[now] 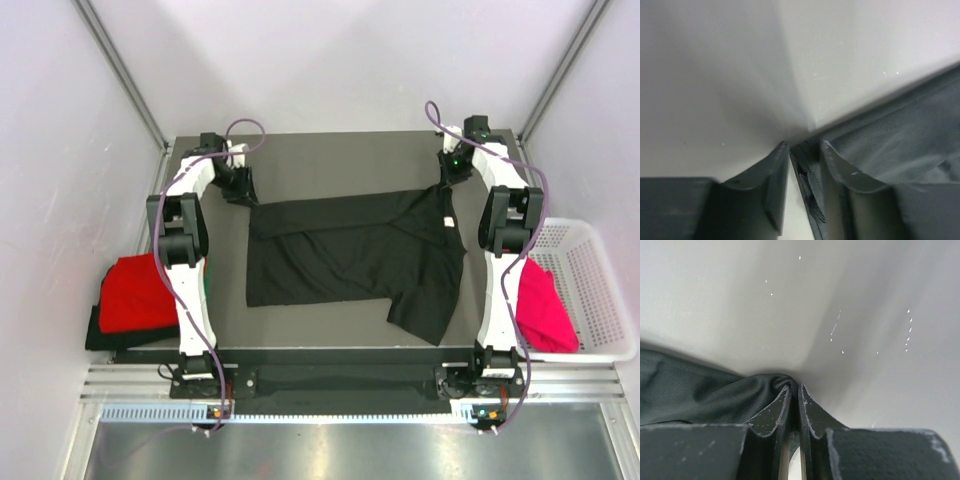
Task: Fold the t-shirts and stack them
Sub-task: Fold the tshirt
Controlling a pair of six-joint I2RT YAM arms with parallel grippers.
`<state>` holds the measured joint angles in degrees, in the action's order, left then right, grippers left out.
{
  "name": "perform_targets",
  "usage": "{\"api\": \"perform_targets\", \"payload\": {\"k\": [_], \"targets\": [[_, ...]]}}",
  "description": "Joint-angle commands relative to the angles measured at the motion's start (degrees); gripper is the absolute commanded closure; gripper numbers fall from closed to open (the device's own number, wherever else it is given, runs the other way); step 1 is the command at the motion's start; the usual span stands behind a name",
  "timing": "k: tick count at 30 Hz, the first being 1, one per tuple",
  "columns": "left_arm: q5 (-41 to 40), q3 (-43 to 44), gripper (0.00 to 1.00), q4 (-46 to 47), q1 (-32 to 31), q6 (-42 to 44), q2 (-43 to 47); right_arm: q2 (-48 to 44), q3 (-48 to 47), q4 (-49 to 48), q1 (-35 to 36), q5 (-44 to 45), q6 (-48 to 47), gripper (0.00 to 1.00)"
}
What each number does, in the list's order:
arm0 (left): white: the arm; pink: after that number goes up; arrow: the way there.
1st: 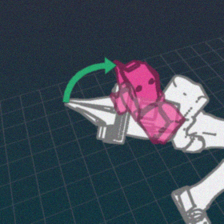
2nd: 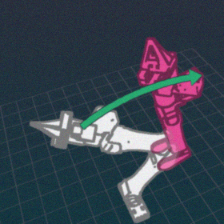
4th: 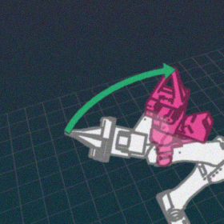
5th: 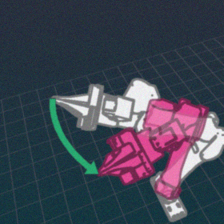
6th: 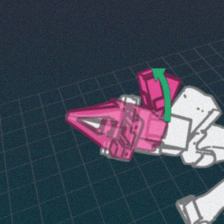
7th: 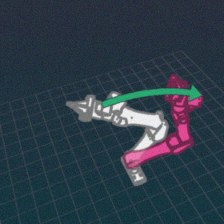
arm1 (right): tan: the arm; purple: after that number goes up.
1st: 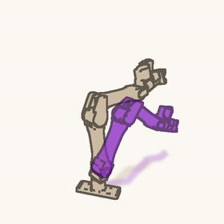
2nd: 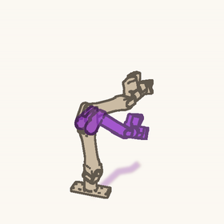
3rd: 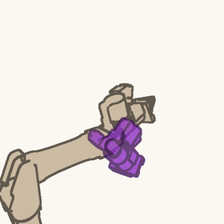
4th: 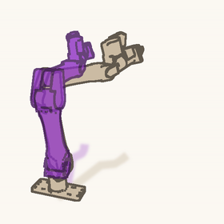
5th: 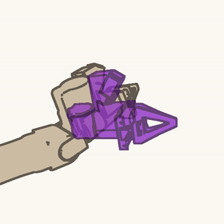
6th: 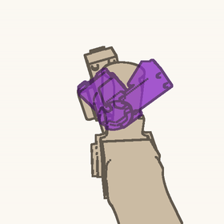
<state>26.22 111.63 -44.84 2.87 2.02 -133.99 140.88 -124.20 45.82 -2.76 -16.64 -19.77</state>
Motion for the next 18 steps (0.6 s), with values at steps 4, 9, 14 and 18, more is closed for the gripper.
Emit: {"api": "perform_targets", "payload": {"k": [4, 9, 14, 18], "targets": [[-1.08, -0.54, 0.80, -1.74, -0.33, 1.23, 2.16, -0.78, 1.42, -2.23, 0.22, 0.12, -0.01, 0.91], [-3.36, 1.74, 1.00, -0.69, -0.33, 0.53, 1.11, -0.25, 1.42, -2.32, 0.30, 0.56, -0.36, 0.93], [-6.26, 5.95, 1.00, 4.05, -0.33, 0.26, -1.18, 0.27, 0.63, -3.98, 0.30, 1.00, -0.36, 1.00], [-7.58, 11.22, 1.00, 6.87, -0.32, 0.00, -4.42, 1.33, -2.00, -4.25, 0.57, 0.74, 0.08, 1.00]]}}
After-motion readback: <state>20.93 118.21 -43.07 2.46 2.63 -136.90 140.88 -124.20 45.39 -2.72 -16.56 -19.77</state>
